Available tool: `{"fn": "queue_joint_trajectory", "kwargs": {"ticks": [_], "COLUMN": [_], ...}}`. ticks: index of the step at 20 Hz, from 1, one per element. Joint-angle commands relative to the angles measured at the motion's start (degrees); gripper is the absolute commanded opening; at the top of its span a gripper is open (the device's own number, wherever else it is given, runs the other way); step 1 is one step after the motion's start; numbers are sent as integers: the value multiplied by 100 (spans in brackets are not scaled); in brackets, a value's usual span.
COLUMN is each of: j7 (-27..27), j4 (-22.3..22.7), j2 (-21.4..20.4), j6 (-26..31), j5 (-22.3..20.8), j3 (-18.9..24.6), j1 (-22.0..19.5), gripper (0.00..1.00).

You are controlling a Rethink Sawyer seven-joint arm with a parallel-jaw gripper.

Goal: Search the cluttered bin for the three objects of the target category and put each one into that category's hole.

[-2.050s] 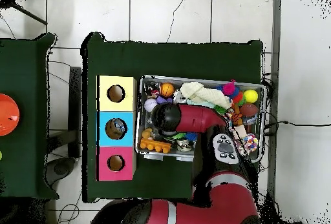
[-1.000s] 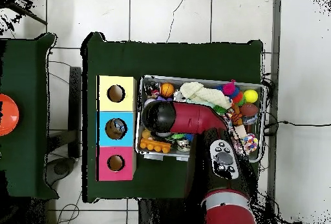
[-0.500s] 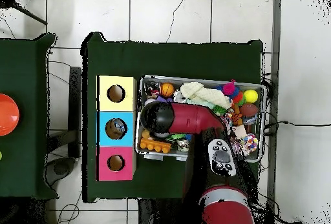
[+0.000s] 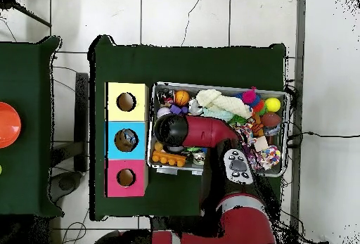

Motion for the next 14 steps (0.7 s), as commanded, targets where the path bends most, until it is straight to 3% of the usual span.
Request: {"fn": "queue_joint_trajectory", "kwargs": {"ticks": [1, 8, 14], "j7": [485, 404, 244], "j4": [-54, -311, -358], "j2": [500, 753, 620], "j6": [-562, -720, -554], "j5": [-185, -253, -330], "j3": [324, 252, 130], "j1": [-93, -92, -115], "gripper": [100, 100, 100]}}
